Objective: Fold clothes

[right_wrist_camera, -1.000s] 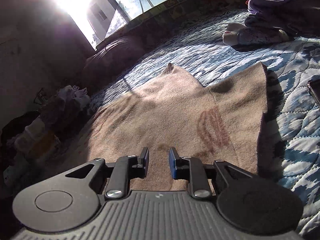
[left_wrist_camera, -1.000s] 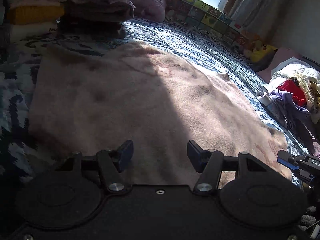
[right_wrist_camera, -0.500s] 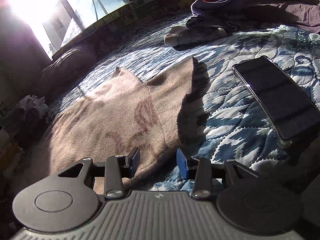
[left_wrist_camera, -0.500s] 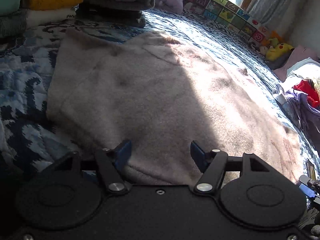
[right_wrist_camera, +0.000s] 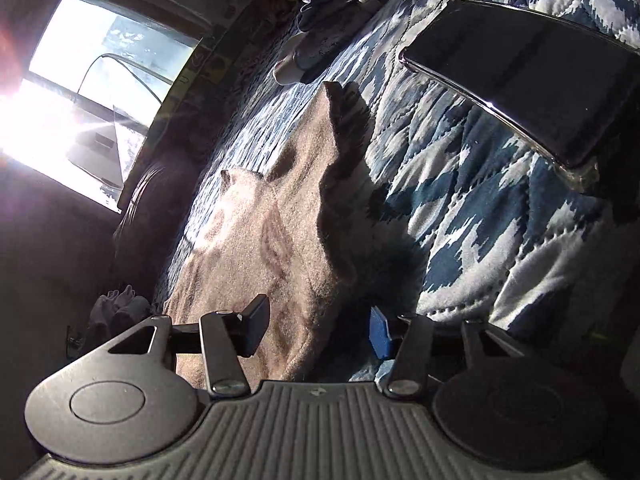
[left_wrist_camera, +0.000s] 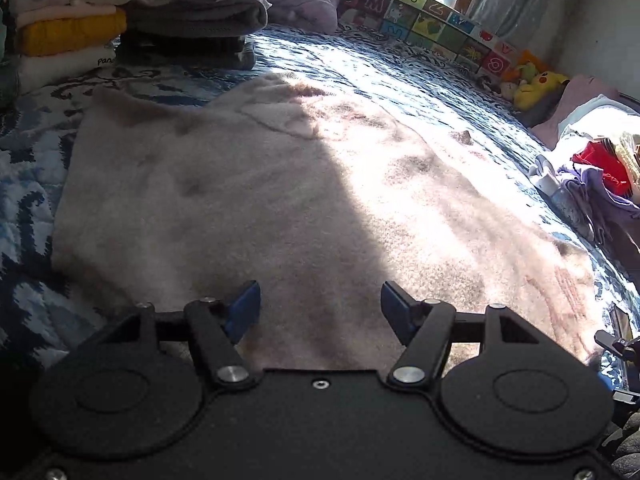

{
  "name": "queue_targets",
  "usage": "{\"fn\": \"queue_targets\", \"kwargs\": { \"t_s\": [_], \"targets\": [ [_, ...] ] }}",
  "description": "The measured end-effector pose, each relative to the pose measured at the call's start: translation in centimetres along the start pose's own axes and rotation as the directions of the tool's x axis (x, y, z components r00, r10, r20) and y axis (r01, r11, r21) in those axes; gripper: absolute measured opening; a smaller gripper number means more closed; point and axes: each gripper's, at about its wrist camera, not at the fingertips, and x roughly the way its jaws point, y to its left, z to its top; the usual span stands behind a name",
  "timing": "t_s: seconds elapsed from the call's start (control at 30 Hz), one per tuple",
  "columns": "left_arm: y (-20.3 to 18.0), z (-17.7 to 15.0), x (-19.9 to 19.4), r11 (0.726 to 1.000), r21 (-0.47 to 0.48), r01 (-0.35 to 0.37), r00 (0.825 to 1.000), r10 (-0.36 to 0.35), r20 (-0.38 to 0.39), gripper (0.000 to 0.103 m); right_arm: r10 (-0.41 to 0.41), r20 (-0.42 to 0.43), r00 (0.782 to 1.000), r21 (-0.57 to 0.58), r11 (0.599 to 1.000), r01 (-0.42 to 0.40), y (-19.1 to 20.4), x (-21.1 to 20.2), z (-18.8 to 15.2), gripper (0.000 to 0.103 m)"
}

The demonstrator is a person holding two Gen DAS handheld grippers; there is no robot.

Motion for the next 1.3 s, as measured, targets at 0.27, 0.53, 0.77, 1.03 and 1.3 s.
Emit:
{"fn": "queue_targets", "kwargs": {
  "t_s": [0.27, 0.53, 0.77, 1.03, 1.3],
  "targets": [
    [-10.1, 3.7, 4.0, 0.969, 0.176, 0.177, 0.984, -0.167, -0.07, 0.066, -0.014, -0.033, 0.999, -0.189, 0.982, 0.007, 2.3, 2.2, 0.0, 0.024],
    [-20.8, 9.6, 12.0, 0.921, 0.319, 0.224, 0.97, -0.18, -0.161, 0.066, -0.089, 0.049, 0.995, -0.309, 0.946, 0.099, 4.1, 1.9, -1.0, 0.024],
    [-28.1, 13.8, 20.5, 0.906, 0.379, 0.187, 0.962, -0.092, -0.257, 0.059, -0.124, 0.09, 0.988, -0.333, 0.931, 0.147, 4.9, 1.9, -1.4, 0.025],
    [-32.0, 13.8, 27.8, 0.89, 0.449, 0.077, 0.931, 0.098, -0.353, 0.056, -0.166, 0.131, 0.977, -0.379, 0.903, 0.204, 6.0, 2.0, -2.4, 0.025],
    [-33.6, 12.9, 30.3, 0.814, 0.58, -0.005, 0.931, 0.216, -0.295, 0.018, -0.166, 0.16, 0.973, -0.418, 0.882, 0.219, 6.7, 1.6, -2.8, 0.022]
  ]
}}
